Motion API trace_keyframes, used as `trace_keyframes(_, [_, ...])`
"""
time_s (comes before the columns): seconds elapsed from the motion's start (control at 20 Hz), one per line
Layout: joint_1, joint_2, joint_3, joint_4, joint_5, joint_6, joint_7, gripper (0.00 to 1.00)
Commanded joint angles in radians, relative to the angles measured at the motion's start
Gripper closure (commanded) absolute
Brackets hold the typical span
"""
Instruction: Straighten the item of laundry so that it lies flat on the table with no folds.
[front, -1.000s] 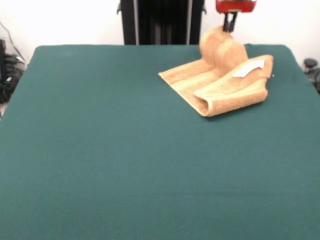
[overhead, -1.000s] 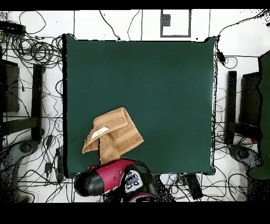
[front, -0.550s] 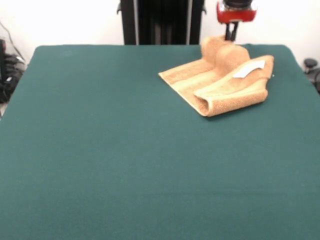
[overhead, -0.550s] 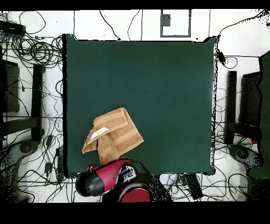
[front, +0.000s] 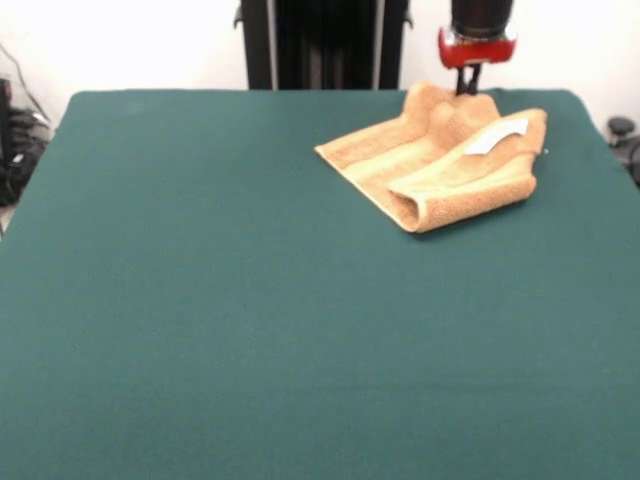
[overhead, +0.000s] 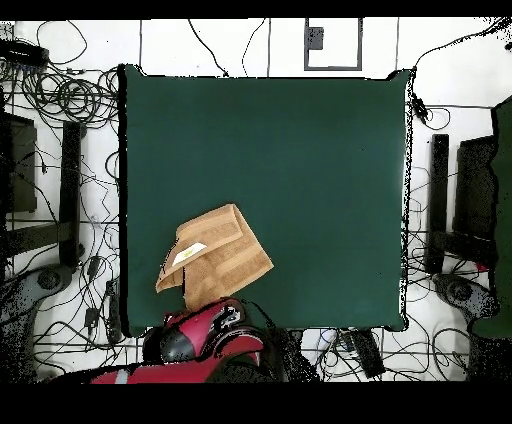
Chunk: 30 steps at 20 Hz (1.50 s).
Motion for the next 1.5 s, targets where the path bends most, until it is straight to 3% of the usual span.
trace_keyframes(0.05, [0.038,0.160,0.008,-0.186,0.008,0.218,-0.020,1.00])
trace_keyframes(0.45, [0.019,0.112,0.022,-0.177,-0.001,0.402,-0.065,1.00])
trace_keyframes(0.7, [0.000,0.093,0.050,-0.169,-0.021,0.401,-0.067,1.00])
trace_keyframes(0.75, [-0.010,0.085,0.055,-0.163,-0.026,0.403,-0.063,0.00])
trace_keyframes(1.25, [-0.079,0.013,0.083,-0.133,-0.053,0.496,-0.124,0.00])
trace_keyframes(1.5, [-0.193,-0.188,0.185,-0.036,-0.019,0.565,-0.156,0.00])
